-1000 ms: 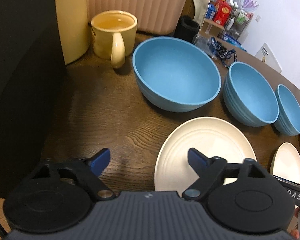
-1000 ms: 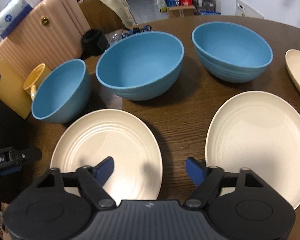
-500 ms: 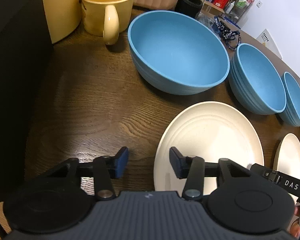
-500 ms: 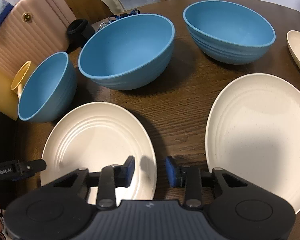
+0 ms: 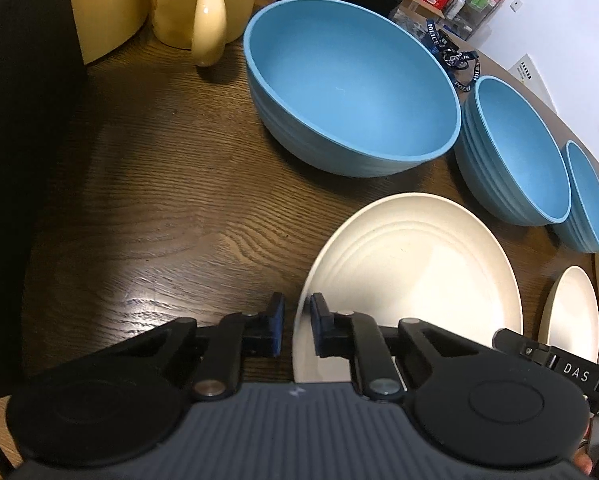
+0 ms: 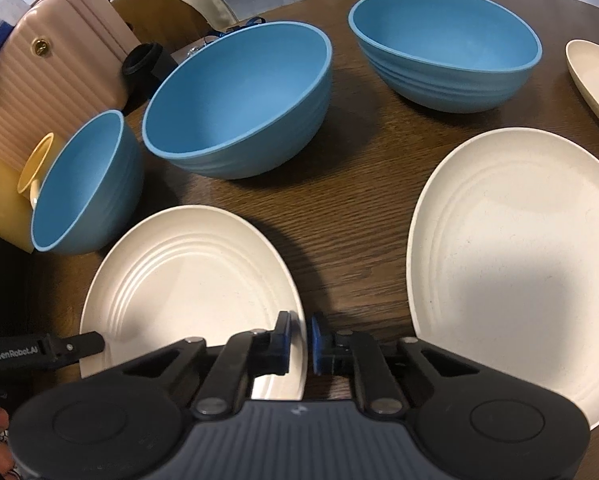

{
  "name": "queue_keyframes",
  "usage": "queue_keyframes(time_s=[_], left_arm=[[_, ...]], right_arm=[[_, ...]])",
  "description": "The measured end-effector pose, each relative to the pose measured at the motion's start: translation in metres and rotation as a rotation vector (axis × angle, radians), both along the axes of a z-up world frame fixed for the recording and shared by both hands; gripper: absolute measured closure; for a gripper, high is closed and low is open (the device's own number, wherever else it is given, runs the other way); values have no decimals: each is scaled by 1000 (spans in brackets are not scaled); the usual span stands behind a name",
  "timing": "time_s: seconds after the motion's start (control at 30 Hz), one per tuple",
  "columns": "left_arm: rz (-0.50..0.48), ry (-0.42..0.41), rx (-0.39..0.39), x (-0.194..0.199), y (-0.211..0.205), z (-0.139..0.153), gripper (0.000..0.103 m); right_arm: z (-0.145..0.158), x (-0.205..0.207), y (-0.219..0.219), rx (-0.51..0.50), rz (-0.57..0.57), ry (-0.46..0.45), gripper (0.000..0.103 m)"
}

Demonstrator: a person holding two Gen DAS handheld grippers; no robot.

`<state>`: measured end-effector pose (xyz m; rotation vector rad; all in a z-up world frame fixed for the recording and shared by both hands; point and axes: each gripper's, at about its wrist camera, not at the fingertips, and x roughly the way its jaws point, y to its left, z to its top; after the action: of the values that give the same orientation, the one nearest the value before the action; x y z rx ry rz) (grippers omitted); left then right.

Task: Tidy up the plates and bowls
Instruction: 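Close the left gripper on one cream plate rim while the right gripper grips another plate rim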

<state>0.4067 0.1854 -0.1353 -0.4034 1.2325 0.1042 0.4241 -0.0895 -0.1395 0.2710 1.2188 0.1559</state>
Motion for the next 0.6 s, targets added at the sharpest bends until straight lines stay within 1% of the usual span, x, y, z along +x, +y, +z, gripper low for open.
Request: queue_keyframes(time_s=[0.07, 0.3, 0.6], left_arm=[[-4, 0, -9, 0, 0, -1, 91], [-8, -10, -5, 0, -4, -1, 91], [-12, -56, 26, -11, -6, 11, 91]], right_arm=[[0, -1, 1, -1, 0, -4, 95], [1, -4, 3, -8, 8, -24, 96], [7, -12, 6, -15, 35, -54, 95]])
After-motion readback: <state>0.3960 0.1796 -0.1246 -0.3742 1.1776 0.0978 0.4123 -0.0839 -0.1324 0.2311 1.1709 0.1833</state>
